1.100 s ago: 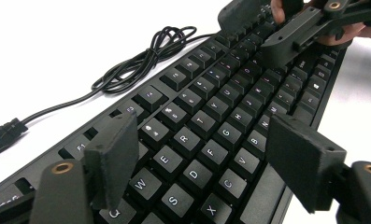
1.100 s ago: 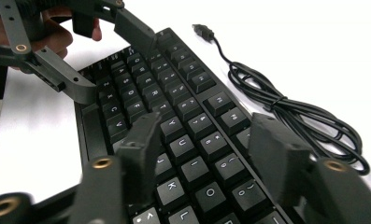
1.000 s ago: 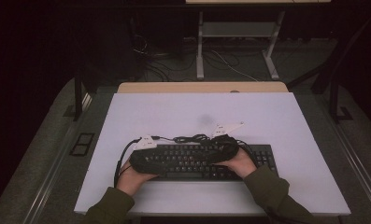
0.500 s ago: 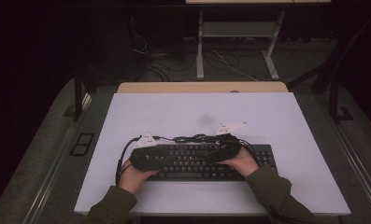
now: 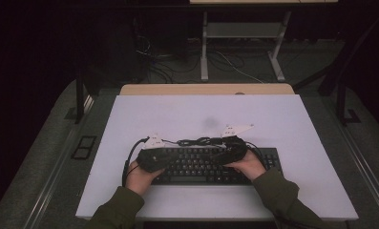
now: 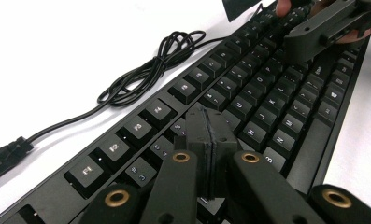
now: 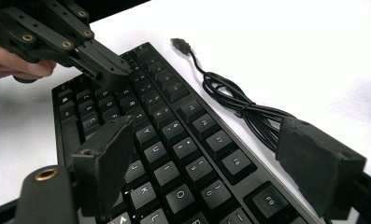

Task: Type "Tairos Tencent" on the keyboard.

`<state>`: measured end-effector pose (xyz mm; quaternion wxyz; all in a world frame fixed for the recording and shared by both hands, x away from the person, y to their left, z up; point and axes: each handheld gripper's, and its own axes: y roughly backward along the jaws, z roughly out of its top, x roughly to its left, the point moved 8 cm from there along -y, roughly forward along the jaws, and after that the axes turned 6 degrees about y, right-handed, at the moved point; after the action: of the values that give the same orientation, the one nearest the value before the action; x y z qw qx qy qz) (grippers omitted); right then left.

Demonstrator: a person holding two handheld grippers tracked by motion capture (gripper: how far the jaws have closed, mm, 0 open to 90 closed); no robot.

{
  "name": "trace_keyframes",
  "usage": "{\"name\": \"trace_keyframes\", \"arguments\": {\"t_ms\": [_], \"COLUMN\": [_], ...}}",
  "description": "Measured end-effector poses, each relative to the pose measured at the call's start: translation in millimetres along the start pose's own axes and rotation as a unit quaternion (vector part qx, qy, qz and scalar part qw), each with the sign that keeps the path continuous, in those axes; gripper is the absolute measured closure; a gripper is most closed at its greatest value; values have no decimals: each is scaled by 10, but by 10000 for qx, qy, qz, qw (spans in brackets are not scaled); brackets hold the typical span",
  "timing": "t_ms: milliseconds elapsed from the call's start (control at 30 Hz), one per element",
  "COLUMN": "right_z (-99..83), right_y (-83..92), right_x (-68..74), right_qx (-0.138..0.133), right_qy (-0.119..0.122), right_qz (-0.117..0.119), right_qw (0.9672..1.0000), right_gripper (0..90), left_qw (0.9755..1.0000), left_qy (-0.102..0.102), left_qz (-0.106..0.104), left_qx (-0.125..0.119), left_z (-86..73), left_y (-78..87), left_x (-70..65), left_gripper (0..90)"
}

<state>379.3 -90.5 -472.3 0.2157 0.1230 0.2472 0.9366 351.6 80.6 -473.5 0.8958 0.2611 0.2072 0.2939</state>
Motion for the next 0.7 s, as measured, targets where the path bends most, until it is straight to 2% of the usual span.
{"name": "trace_keyframes", "arguments": {"t_ms": [700], "right_z": [5], "right_y": [1], "right_x": [8], "right_qx": [12], "right_qy": [13], "right_qz": [-4], "right_qw": [10000], "right_gripper": [192], "left_qw": [9996], "left_qy": [1], "left_qz": [8], "left_qx": [281], "left_z": [-62], "left_y": [-116], "left_x": [1], "left_gripper": [892]}}
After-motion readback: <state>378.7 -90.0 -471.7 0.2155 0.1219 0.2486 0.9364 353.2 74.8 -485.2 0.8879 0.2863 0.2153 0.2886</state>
